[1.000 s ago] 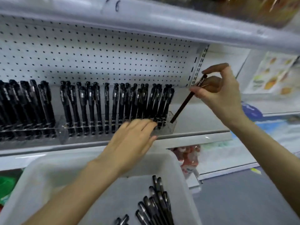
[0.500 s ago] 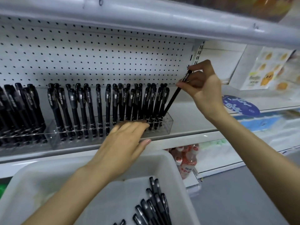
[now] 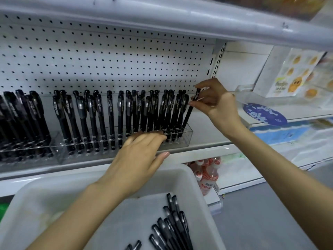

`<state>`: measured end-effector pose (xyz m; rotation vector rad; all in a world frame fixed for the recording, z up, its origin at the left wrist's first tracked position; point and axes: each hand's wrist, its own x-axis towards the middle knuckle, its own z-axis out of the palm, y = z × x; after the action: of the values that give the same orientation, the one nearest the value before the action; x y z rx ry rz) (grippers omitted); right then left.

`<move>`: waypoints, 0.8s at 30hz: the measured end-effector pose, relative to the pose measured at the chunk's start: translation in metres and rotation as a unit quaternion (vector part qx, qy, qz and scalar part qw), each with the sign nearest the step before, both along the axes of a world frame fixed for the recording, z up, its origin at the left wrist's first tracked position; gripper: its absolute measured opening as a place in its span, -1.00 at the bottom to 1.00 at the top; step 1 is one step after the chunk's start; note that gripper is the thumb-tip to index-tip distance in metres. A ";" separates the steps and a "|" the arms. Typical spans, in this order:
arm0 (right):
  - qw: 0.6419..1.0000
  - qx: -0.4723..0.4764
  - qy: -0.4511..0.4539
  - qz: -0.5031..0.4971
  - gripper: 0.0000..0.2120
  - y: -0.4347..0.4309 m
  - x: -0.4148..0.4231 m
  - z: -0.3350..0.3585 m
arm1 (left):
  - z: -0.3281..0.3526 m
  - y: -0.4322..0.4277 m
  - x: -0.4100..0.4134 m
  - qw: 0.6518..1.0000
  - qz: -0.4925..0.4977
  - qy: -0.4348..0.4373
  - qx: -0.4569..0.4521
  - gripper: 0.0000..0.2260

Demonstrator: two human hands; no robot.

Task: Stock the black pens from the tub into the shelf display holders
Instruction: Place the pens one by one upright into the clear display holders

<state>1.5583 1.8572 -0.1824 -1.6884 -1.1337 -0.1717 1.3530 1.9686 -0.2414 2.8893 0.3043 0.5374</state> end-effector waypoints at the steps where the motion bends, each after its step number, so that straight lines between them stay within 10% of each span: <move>1: 1.000 -0.001 0.002 0.002 -0.60 0.000 0.000 0.000 | 0.000 0.000 0.000 1.000 -0.001 -0.001 0.001 -0.48; 24: 0.992 -0.104 -0.061 0.024 -0.54 -0.004 0.002 -0.001 | 0.001 0.000 0.001 1.000 -0.003 0.020 -0.009 -0.48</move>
<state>1.5599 1.8531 -0.1838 -1.8529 -1.3200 -0.1318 1.3545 1.9683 -0.2404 2.8846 0.3059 0.4739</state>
